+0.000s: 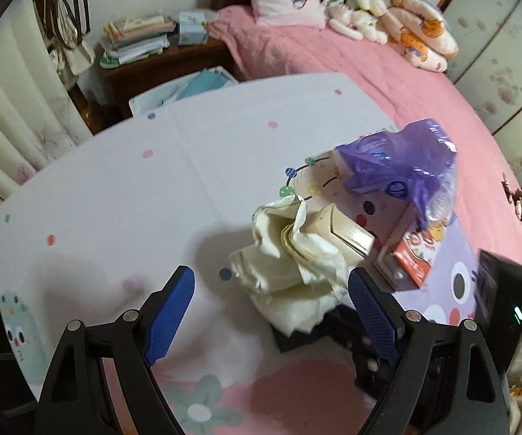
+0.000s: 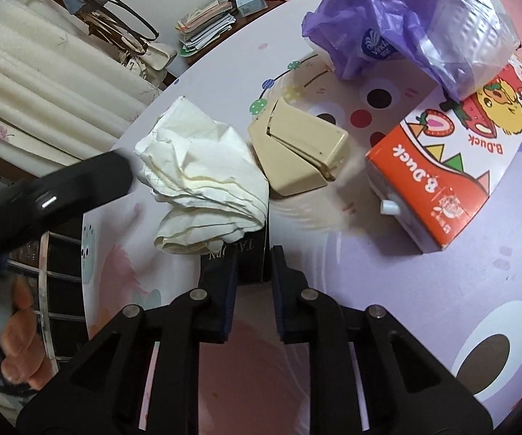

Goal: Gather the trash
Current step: 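Grasp the white crumpled tissue with the left tool while the right tool grasps the black card, then carry the tissue and black card over the bin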

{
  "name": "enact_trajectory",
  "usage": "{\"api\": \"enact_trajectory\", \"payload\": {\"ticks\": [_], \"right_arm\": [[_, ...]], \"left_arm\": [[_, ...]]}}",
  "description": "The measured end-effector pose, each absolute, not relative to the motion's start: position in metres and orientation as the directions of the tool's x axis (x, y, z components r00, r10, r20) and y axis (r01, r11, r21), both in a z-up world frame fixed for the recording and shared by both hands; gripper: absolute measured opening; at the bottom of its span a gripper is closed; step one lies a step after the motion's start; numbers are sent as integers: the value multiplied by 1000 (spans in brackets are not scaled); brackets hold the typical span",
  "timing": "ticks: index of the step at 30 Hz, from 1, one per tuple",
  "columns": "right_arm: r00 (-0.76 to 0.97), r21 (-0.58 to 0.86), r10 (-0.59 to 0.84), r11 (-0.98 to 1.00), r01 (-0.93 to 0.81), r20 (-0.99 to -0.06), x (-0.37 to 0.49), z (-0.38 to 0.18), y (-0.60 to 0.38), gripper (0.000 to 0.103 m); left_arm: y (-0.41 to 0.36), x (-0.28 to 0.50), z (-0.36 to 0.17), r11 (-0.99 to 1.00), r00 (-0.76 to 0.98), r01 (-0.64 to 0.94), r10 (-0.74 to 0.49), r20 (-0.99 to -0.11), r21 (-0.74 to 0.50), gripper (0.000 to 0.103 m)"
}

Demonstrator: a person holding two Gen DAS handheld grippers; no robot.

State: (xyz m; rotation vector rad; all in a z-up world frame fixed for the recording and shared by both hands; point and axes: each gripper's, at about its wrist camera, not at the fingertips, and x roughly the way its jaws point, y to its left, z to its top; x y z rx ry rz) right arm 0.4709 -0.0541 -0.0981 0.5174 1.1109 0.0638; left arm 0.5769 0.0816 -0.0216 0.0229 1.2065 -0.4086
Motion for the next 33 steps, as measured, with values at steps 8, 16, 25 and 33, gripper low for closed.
{"api": "enact_trajectory", "payload": {"ticks": [8, 16, 25, 33], "right_arm": [[458, 434, 308, 879, 199, -834, 451, -93, -62, 15], [464, 453, 326, 870, 193, -824, 443, -89, -65, 8], [484, 444, 333, 887, 131, -809, 399, -57, -60, 2], [478, 413, 329, 908, 79, -815, 328, -31, -72, 2]], "left_arm": [[64, 599, -64, 934, 201, 285, -278, -939, -215, 88], [64, 592, -73, 925, 211, 260, -334, -919, -277, 31], [90, 539, -42, 923, 296, 207, -375, -878, -325, 21], [113, 451, -2, 935, 363, 202, -347, -865, -291, 21]]}}
